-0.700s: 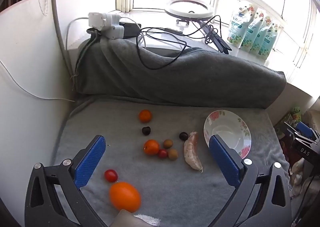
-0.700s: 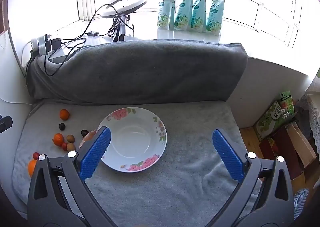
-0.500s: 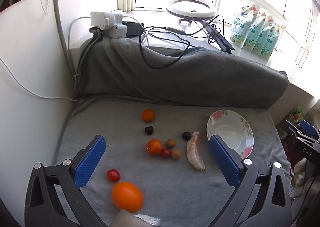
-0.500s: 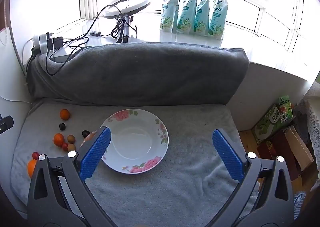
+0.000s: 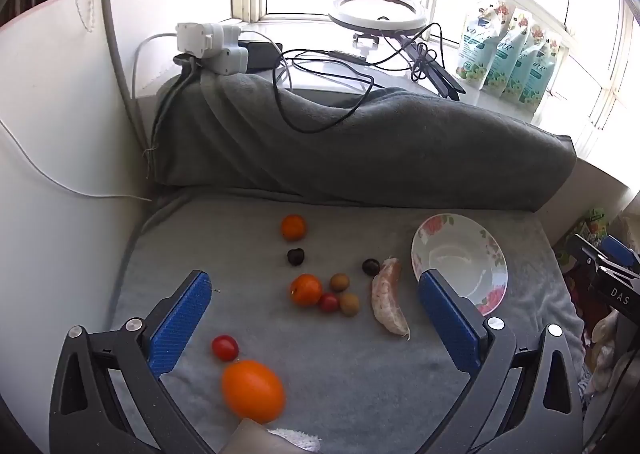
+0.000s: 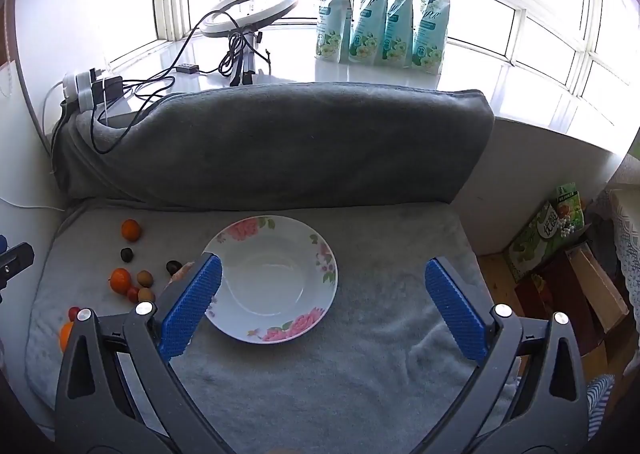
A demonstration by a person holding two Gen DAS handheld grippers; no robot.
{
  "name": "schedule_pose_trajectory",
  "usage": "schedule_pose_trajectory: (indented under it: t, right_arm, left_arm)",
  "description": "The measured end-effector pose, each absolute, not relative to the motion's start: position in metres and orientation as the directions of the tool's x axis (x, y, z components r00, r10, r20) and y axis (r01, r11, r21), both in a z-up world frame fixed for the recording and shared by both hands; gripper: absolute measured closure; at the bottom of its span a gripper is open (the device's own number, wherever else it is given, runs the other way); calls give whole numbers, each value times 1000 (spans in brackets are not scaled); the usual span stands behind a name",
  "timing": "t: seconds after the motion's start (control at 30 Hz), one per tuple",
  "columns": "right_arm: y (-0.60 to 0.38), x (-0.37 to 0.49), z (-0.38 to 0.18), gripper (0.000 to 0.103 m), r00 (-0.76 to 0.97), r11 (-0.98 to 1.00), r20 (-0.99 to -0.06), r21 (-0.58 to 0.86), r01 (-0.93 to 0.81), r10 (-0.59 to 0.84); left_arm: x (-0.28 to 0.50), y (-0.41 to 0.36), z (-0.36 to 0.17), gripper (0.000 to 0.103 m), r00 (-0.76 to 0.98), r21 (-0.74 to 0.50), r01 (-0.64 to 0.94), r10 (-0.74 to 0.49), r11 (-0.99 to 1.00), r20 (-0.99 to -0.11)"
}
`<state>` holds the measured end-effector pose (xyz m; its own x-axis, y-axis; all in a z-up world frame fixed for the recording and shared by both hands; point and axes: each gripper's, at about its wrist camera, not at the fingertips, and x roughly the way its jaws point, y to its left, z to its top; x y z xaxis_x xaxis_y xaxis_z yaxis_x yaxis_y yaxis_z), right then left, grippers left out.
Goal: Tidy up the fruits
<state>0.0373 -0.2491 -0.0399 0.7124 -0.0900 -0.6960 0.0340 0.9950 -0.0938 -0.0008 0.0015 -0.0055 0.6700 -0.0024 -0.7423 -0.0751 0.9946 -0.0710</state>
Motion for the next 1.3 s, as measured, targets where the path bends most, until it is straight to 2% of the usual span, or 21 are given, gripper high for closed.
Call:
schedule_pose_trajectory:
  t: [1.3]
  right_arm:
    - [-249,29,-42,0,705,997,-706,-66,31,-68]
  left_arm:
    - [-10,1,1,0,684,-61,-76,7,995,-729]
